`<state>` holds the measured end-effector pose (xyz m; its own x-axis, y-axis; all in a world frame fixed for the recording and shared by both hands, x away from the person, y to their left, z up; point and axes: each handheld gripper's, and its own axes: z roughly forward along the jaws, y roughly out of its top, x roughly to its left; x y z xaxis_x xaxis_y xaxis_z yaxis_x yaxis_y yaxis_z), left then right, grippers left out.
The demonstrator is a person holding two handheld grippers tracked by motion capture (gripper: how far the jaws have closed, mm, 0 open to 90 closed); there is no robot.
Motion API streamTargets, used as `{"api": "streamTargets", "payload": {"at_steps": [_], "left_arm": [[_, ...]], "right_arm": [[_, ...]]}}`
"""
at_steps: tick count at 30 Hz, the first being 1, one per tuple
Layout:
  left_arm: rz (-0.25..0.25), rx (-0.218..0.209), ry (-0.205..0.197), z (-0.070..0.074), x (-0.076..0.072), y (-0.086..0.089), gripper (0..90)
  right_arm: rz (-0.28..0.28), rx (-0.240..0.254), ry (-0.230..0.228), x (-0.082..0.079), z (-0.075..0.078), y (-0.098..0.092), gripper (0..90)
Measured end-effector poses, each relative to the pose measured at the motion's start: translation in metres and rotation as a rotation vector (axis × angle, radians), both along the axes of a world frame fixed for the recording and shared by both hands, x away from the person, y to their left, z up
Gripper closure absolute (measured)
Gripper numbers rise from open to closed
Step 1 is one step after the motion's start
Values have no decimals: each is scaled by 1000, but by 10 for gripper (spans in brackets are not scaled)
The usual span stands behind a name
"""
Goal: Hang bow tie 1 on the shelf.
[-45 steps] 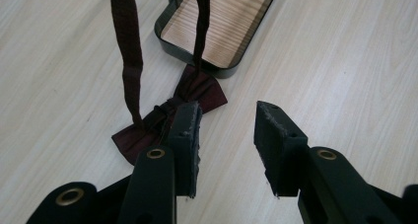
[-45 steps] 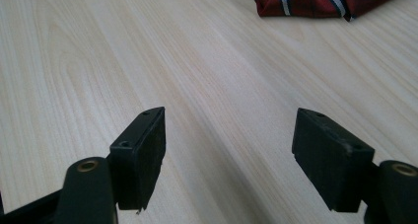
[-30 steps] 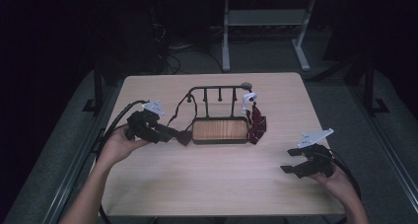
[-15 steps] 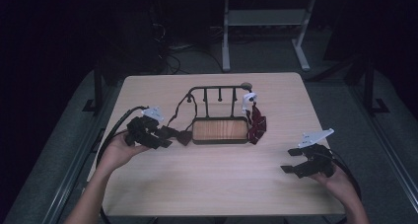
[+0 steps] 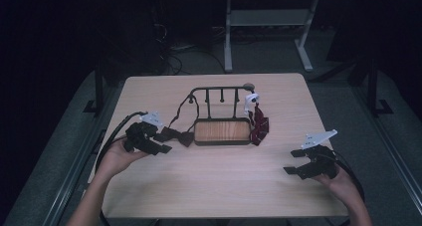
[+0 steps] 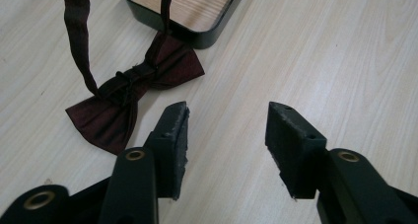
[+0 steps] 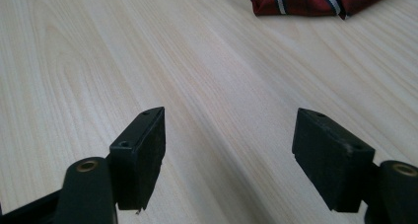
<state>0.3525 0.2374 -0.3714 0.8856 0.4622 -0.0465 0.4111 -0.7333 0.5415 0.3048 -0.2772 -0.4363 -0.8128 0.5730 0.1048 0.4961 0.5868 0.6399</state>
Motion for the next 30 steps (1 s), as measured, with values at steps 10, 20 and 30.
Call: {"api": "streamTargets", "payload": {"at_steps": [10,20,30], "left_arm": [[1,-20,5,-13,-4,0,419],[-23,-12,3,-16,-9,3,400],[-10,-18,11,-23,-13,4,389]], "right_arm": [[-37,0,9,-7,1,-7,283],[-39,-1,11,-6,1,-7,283],[-39,-5,3,-7,3,-8,283]]}}
